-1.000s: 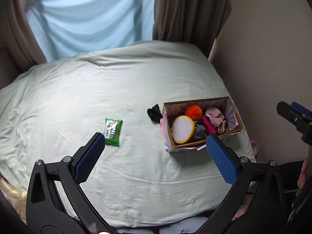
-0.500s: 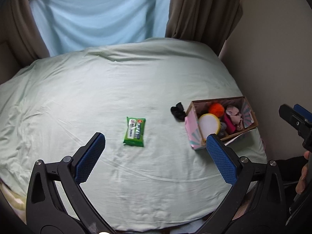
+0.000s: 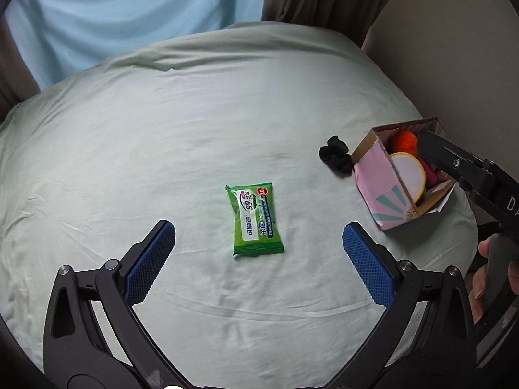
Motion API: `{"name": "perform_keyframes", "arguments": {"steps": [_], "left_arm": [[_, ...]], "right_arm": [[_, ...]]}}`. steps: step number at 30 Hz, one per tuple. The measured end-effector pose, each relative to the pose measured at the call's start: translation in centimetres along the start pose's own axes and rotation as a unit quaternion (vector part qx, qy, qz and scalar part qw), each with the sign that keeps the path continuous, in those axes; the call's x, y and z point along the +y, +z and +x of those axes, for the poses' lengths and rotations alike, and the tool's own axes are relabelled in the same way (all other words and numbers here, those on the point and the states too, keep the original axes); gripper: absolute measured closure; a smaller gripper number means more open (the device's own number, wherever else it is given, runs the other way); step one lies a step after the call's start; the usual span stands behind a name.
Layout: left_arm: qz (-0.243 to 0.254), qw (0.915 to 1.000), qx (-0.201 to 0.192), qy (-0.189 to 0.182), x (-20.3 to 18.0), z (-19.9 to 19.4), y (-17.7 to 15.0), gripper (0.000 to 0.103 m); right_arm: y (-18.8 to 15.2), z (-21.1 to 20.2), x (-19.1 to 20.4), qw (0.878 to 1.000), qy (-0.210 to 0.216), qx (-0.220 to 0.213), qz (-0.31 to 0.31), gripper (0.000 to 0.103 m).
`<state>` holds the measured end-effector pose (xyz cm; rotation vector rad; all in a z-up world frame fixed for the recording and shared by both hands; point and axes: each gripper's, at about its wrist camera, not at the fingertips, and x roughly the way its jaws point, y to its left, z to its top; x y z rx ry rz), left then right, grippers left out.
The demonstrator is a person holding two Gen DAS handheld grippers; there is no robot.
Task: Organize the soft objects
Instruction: 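Grasp the green wet-wipes pack with left gripper while right grasps black scrunchie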
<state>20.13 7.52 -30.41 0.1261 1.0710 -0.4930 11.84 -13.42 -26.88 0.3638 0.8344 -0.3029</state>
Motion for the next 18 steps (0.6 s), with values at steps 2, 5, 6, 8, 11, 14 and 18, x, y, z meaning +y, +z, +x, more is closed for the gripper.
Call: {"name": "perform_keyframes", "arguments": {"steps": [2,5,6,8,11,14,18], "left_arm": [[0.001,1.0000,0.004,-0.008,0.7,2.7,-0.6,0.000],[0.001,0.9998,0.011,-0.014,1.9,6.8,-1.2,0.001],[0.000,0.9998,0.013,-0.015,2.1,8.0,-1.3,0.002],[-0.001,0.9998,0.014,-0.017,2.7,10.1,-1.6,0.003],[-0.003,0.9997,0.015,-0.021,3.2,13.2,-2.1,0.006],[-0.001,0.9996,0.019,-0.020,3.0,15.7,-2.6,0.011],[0.012,0.9996,0.023,-0.012,2.0,18.1,-3.3,0.018]], "right_arm": [[-1.3,2.6,0.5,1.000,0.000,0.001,0.015,0.001],[-3.2,6.9,1.1,1.000,-0.004,0.010,0.014,0.009],[-3.5,8.0,1.2,1.000,-0.004,0.011,0.010,0.011],[-4.2,10.2,1.4,1.000,-0.010,0.005,-0.005,0.013],[-4.6,13.1,1.6,0.998,-0.032,-0.011,-0.046,0.013],[-4.7,16.0,1.2,0.997,-0.044,-0.016,-0.066,0.020],[-4.5,19.2,0.6,0.994,-0.064,-0.029,-0.088,0.028]]}}
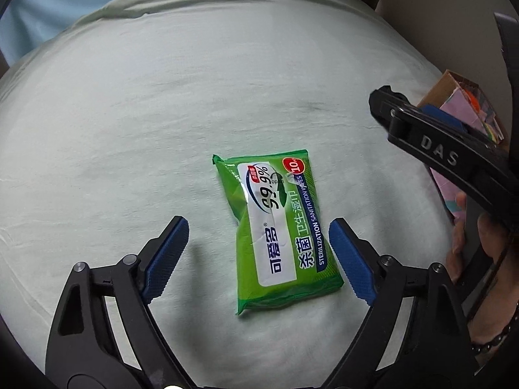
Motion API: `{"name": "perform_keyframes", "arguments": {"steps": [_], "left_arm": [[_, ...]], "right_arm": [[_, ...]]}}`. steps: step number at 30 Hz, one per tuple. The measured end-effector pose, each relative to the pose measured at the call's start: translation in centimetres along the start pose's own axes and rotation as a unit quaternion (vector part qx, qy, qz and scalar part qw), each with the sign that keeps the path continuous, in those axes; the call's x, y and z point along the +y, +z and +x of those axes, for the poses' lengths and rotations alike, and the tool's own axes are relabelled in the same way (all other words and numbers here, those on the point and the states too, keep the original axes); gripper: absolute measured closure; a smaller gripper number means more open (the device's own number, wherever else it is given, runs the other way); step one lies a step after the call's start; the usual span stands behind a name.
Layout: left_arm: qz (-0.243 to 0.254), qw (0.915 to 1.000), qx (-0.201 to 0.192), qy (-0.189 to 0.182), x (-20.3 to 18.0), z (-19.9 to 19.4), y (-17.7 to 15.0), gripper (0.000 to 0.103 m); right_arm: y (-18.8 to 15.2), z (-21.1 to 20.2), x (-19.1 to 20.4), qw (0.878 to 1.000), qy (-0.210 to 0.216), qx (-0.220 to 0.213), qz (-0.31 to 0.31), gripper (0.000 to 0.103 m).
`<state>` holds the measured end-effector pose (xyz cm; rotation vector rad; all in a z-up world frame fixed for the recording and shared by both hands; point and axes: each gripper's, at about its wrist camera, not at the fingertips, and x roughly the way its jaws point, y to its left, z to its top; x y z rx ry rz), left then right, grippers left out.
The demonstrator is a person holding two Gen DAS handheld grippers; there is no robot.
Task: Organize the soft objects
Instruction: 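Grasp the green wet-wipes pack with left gripper while right grasps black scrunchie, then carry the wipes pack and black scrunchie over the box with both grippers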
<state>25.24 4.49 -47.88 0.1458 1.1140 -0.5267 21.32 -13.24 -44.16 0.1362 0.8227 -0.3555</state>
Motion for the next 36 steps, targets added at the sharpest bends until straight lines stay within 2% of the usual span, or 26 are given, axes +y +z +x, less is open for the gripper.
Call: {"name": "perform_keyframes", "arguments": {"steps": [4,6,13,17,18,21,26,30,36], "left_arm": [[0.015,0.9998,-0.009,0.010,-1.1,1.1,-0.3,0.020],[0.019,0.9997,-0.010,0.011,-1.6,1.7,-0.4,0.023],[0.034,0.9985,-0.019,0.037,-2.7,2.6,-0.3,0.032],[0.036,0.9984,-0.023,0.038,-2.3,2.4,0.1,0.043],[0.037,0.9983,-0.024,0.038,-2.2,2.4,0.1,0.051],[0.037,0.9984,-0.025,0.036,-1.8,2.3,0.3,0.058],[0.041,0.9984,-0.024,0.030,-1.3,2.1,0.9,0.063],[0.029,0.9987,-0.029,0.030,-1.2,1.1,0.9,0.065],[0.019,0.9979,-0.051,0.035,-1.5,-2.3,1.0,0.065]], "right_arm": [[-0.2,2.1,0.6,0.997,-0.043,-0.021,-0.056,0.028],[-0.5,2.9,0.7,0.996,-0.055,-0.022,-0.069,0.032],[-1.3,5.8,0.0,0.993,-0.109,0.004,-0.053,0.048],[-1.3,6.6,-0.4,0.990,-0.132,0.016,-0.047,0.059],[-1.3,6.7,-0.7,0.990,-0.134,0.019,-0.042,0.065],[-1.2,7.0,-1.3,0.990,-0.134,0.024,-0.028,0.076],[-0.8,6.9,-1.8,0.992,-0.122,0.020,-0.032,0.085],[-0.4,5.9,-2.1,0.994,-0.105,0.015,-0.021,0.087],[0.5,2.3,-1.7,0.996,-0.081,-0.004,-0.025,0.088]]}}
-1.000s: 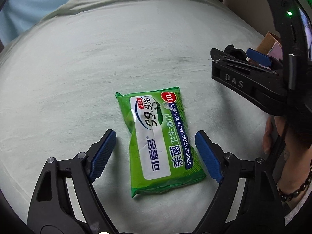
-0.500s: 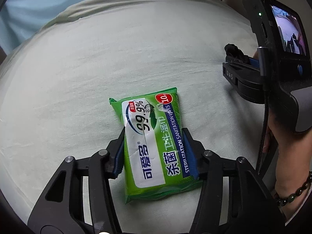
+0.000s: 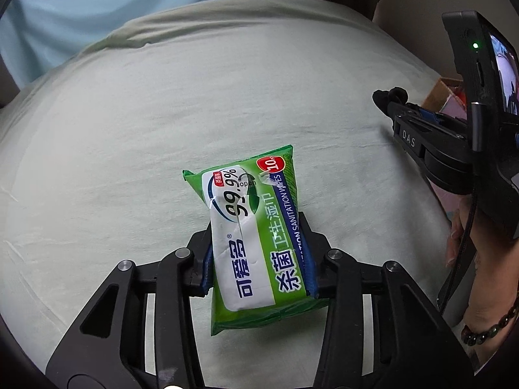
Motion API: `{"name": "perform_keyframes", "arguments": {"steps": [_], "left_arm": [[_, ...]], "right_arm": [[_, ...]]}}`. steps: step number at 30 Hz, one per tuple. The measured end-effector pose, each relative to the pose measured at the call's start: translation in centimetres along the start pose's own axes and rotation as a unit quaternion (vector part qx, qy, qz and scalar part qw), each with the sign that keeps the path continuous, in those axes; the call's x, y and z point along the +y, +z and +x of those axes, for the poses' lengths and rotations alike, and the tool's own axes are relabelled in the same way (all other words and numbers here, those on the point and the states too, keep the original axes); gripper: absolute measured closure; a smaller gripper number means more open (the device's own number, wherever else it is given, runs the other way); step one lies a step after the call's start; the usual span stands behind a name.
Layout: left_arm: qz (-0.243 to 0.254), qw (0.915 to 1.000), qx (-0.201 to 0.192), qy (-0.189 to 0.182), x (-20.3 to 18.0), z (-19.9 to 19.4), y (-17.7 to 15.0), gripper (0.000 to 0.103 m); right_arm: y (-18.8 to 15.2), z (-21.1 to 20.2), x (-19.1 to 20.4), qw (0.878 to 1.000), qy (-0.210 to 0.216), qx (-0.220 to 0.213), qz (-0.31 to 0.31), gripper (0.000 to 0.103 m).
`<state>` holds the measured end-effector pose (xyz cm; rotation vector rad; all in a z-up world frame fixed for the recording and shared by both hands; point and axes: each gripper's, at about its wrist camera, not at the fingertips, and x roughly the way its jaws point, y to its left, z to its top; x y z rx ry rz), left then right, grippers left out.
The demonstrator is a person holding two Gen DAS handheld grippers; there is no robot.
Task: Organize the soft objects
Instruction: 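Carry the wipes pack and black scrunchie over the box with both grippers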
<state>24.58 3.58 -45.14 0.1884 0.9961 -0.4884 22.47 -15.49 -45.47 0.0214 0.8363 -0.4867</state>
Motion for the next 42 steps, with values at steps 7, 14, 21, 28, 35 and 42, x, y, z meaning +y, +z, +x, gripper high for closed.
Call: {"name": "perform_keyframes", "arguments": {"steps": [7,14,21,28,35,42], "left_arm": [[-0.010,0.9995,-0.028,0.010,-0.7,-6.7,1.1,0.065],[-0.042,0.9974,-0.052,0.028,-1.3,-14.6,4.3,0.065],[-0.072,0.9952,-0.053,0.039,-3.7,-21.7,7.2,0.065],[-0.080,0.9949,-0.055,0.028,-10.3,-24.9,9.4,0.065],[-0.079,0.9955,-0.052,-0.001,-19.6,-22.5,11.5,0.065],[-0.073,0.9968,-0.015,-0.031,-28.8,-16.6,12.9,0.065]], "right_arm": [[2.2,-7.1,-0.8,0.999,0.046,-0.027,-0.004,0.088],[5.5,-15.6,-4.0,0.995,0.093,-0.038,-0.022,0.088],[8.9,-23.1,-8.9,0.989,0.148,-0.027,-0.015,0.088],[10.6,-26.4,-16.1,0.986,0.163,-0.020,-0.002,0.088],[11.1,-24.7,-24.1,0.988,0.150,-0.015,-0.010,0.088],[10.7,-19.5,-30.8,0.990,0.137,0.016,0.000,0.088]]}}
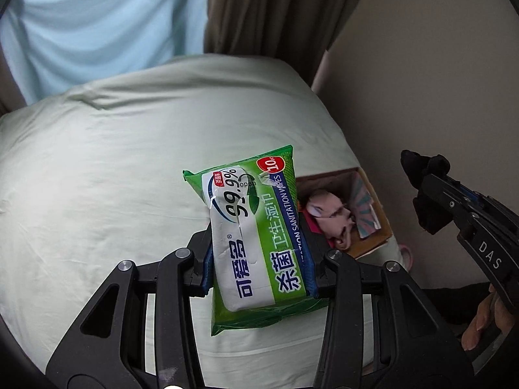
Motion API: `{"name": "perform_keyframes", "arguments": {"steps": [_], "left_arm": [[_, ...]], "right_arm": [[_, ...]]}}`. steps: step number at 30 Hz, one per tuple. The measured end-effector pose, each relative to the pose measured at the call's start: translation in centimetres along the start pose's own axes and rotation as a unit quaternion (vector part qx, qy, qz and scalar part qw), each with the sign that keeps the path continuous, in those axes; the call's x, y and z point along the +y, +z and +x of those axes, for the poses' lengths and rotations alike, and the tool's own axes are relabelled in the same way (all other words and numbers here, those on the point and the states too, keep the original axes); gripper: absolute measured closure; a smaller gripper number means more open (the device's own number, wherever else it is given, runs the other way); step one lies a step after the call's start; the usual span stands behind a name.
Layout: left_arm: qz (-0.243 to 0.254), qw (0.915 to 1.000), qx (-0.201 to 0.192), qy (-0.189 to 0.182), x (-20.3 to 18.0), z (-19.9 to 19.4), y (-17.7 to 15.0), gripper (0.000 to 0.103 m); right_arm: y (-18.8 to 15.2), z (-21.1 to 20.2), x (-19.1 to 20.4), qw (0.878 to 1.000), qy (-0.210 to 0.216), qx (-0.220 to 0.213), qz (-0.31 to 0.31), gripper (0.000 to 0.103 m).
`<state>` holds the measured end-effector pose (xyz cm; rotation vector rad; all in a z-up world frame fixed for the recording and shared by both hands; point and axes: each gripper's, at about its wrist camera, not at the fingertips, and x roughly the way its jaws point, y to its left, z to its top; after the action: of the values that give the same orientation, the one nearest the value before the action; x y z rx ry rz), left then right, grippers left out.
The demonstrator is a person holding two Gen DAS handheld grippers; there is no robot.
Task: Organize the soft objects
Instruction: 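Carry the wipes pack and black scrunchie over the box with both grippers, then open both grippers to drop the wipes and scrunchie into the box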
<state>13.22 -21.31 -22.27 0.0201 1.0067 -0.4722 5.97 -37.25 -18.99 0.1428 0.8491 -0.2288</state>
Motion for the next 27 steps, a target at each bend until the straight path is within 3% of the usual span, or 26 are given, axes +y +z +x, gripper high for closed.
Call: {"name": "perform_keyframes", "arguments": {"steps": [7,13,20,23,25,26,27], "left_arm": [[-0.001,0.9977,0.066,-0.016,-5.6,8.3,0.0,0.065],[-0.023,0.9922,0.122,-0.011,-6.9,15.0,-0.4,0.065],[-0.003,0.9871,0.160,0.007,-7.8,18.8,-0.9,0.065],[0.025,0.9853,0.165,0.037,-8.5,19.5,-0.7,0.061],[0.056,0.9806,0.177,0.062,-9.2,19.8,-0.8,0.022],[0.066,0.9796,0.176,0.072,-9.3,19.8,-1.0,0.001],[0.074,0.9803,0.167,0.075,-9.4,19.4,-1.1,0.000]], "right_arm": [[-0.5,6.1,-5.9,0.998,0.000,0.052,0.017,0.088],[-0.7,12.8,-9.1,0.993,0.017,0.108,0.039,0.088],[-1.0,17.7,-10.8,0.986,0.045,0.152,0.054,0.088],[-0.9,19.4,-10.7,0.982,0.059,0.171,0.055,0.087],[-0.8,20.9,-10.4,0.977,0.074,0.195,0.049,0.069],[-0.8,21.5,-10.4,0.974,0.081,0.205,0.048,0.035],[-0.8,21.9,-10.4,0.973,0.084,0.209,0.046,0.002]]}}
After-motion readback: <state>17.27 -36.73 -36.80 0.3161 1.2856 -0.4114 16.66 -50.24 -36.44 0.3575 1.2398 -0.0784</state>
